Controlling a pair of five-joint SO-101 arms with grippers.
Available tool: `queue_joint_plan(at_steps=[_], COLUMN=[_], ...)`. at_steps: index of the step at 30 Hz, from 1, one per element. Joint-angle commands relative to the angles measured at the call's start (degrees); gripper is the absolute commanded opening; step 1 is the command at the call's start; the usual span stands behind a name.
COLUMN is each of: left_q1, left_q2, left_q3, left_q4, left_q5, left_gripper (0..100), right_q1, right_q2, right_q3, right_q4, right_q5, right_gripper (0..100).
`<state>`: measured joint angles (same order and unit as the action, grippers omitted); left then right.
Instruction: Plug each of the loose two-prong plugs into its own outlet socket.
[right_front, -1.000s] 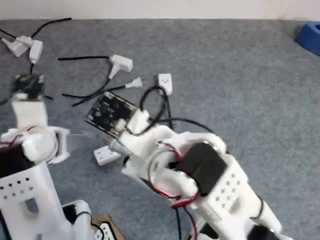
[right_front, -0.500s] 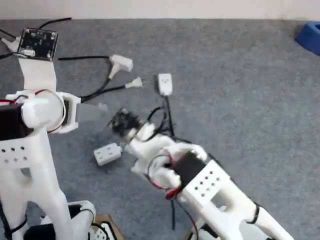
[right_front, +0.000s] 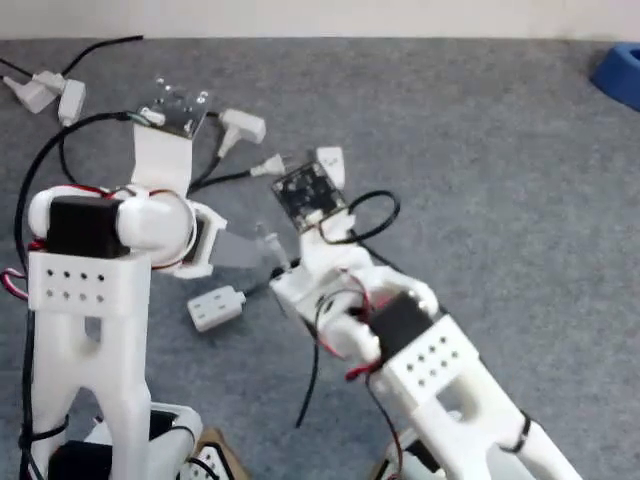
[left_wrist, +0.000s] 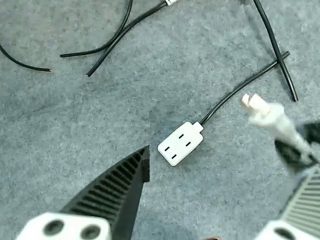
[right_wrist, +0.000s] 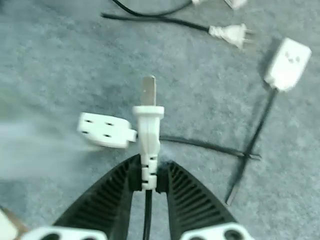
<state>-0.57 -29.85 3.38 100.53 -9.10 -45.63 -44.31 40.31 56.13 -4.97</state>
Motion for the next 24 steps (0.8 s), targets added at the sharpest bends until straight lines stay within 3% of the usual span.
queue_joint_plan(at_steps=[1, 10, 24], left_q1=[0.57, 0.57, -0.75], left_q2=[0.22, -0.22, -0.13], left_q3=[2.86, 11.38, 13.85], left_q4=[-3.69, -9.32, -9.49], left_q5=[0.44, 0.26, -1.49], left_gripper=[43, 43, 43], right_q1=[-3.30, -1.71, -1.10], right_q2=[-5.41, -9.01, -8.92], right_q3=[-0.57, -2.15, -3.82], right_q4=[0.92, 3.74, 5.85], right_q5=[-0.62, 0.70, 1.05], right_gripper=[0.8, 0.7, 0.7])
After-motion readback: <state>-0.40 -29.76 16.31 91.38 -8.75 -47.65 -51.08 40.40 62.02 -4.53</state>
